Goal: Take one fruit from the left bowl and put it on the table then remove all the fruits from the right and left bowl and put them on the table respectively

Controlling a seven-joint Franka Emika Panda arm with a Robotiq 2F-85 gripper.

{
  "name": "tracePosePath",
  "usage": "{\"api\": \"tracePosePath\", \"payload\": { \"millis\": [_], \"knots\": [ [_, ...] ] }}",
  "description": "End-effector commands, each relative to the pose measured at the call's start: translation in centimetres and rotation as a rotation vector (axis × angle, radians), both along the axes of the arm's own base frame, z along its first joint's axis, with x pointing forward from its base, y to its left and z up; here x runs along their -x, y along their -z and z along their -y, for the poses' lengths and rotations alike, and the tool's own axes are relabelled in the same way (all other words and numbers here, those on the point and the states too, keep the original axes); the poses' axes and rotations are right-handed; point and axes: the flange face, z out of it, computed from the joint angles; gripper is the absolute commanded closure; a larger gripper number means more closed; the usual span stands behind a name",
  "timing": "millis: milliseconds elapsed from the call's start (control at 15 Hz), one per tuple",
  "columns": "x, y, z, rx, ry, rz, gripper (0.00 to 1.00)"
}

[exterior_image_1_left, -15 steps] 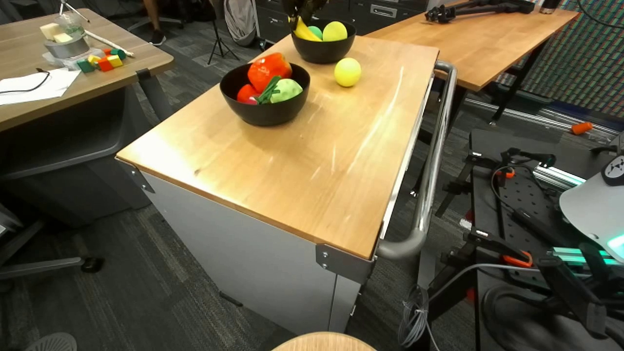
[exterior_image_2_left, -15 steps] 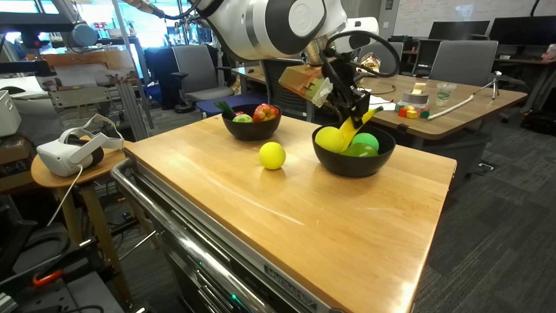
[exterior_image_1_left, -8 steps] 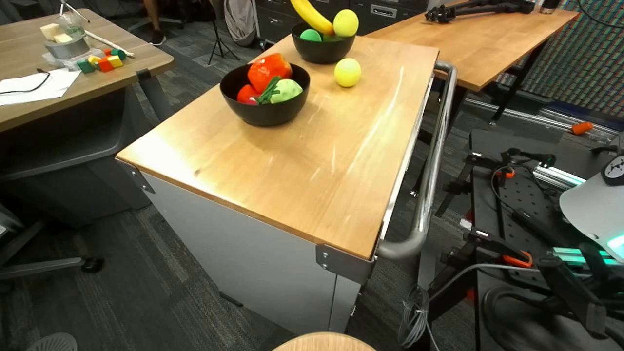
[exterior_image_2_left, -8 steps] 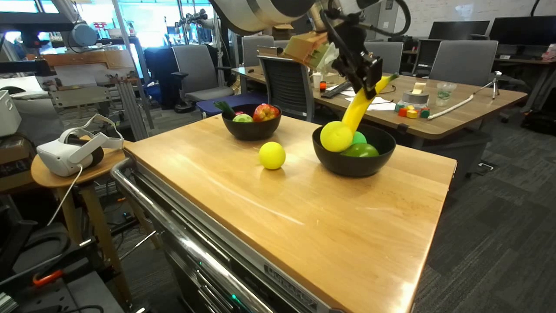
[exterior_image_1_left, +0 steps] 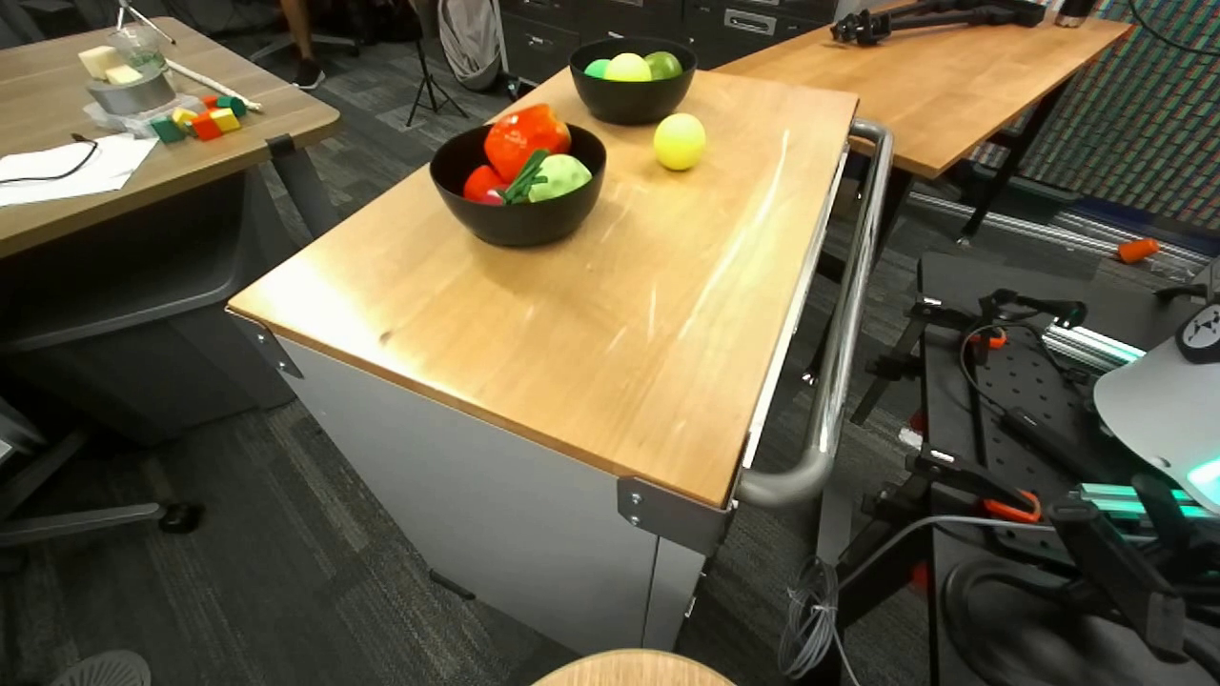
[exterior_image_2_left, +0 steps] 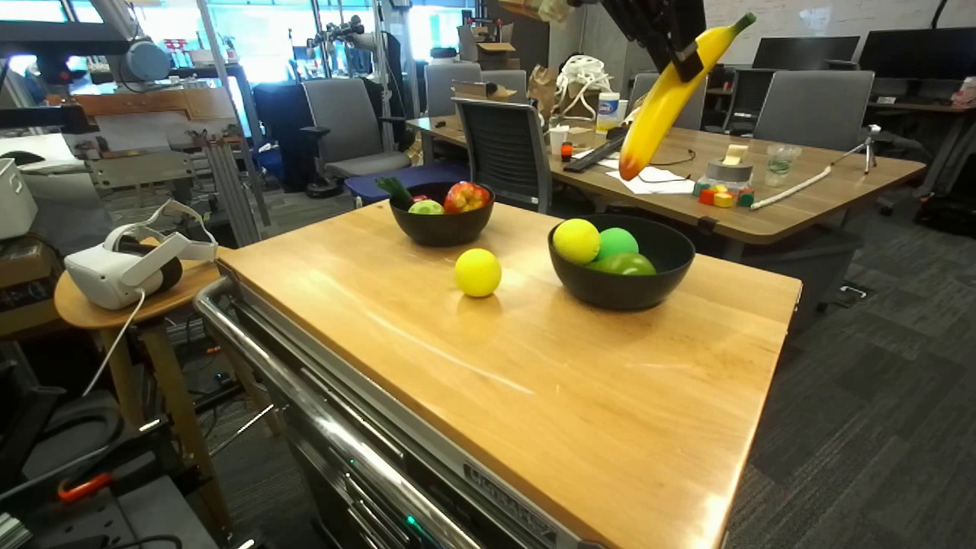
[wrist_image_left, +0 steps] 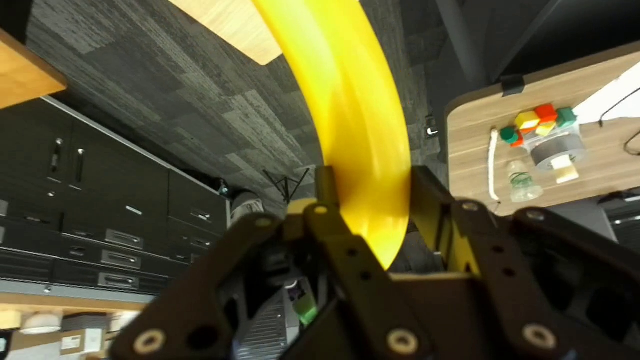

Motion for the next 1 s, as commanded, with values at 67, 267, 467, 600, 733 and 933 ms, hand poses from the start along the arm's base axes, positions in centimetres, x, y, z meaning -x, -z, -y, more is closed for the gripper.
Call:
{"api": "tracePosePath", "payload": {
  "millis": [67, 267, 467, 600, 733, 933],
  "knots": [
    [3.6, 0.1, -0.9, -0.102, 0.222, -0.002, 0.84],
    [6.2, 2.1, -1.6, -0.193, 0.375, -0.015, 0.84],
    [8.7, 3.7, -2.5, -0.274, 0.522, 0.017, 0.84],
    [10.3, 4.5, -3.3, -0.309, 0.598, 0.057, 0.84],
    [11.6, 5.9, -4.0, -0.347, 0.668, 0.074, 0.84],
    [13.3, 9.1, -5.1, -0.409, 0.749, 0.068, 0.84]
  ]
}}
